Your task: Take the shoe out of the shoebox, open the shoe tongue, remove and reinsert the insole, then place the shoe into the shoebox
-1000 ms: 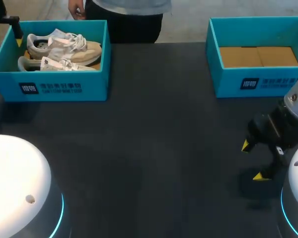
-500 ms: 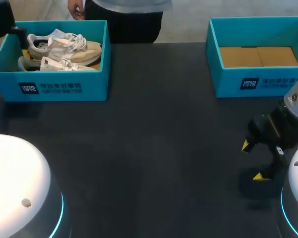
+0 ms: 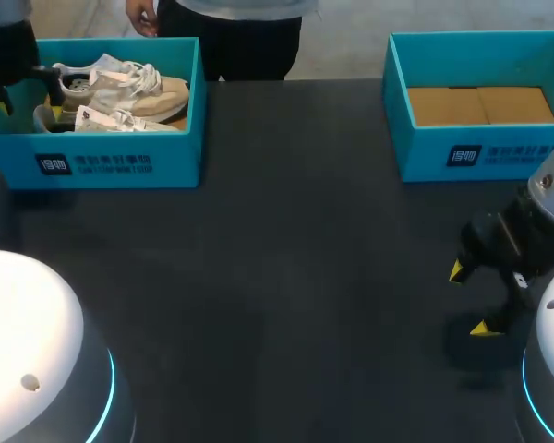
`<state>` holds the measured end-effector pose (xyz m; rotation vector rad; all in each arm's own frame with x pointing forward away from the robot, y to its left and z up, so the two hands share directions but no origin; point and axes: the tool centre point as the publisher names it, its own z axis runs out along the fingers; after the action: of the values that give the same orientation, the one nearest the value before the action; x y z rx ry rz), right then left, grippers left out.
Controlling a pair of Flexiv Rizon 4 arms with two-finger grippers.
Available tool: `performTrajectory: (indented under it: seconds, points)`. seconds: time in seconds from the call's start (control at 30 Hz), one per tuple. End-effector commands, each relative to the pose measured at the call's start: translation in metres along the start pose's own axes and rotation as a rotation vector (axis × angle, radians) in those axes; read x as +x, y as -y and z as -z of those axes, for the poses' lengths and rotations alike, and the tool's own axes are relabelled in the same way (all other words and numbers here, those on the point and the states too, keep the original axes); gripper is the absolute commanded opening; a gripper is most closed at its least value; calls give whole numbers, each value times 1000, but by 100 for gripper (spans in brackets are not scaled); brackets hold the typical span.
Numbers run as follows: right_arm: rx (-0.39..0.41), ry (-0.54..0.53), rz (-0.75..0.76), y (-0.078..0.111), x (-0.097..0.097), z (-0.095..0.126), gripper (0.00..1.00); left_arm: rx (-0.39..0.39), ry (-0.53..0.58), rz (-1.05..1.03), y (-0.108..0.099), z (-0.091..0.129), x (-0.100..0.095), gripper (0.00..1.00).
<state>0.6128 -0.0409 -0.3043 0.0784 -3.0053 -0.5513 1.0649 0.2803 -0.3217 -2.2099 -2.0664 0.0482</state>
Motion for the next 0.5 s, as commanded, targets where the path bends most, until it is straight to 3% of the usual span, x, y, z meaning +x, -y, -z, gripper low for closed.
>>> performTrajectory:
  seconds: [0.03, 0.5]
  points:
    - [2, 2, -1, 0, 1, -1, 100, 15, -4, -5, -7, -10, -1, 100]
    - [2, 2, -1, 0, 1, -1, 100, 51, -20, 10, -12, -34, -8, 83]
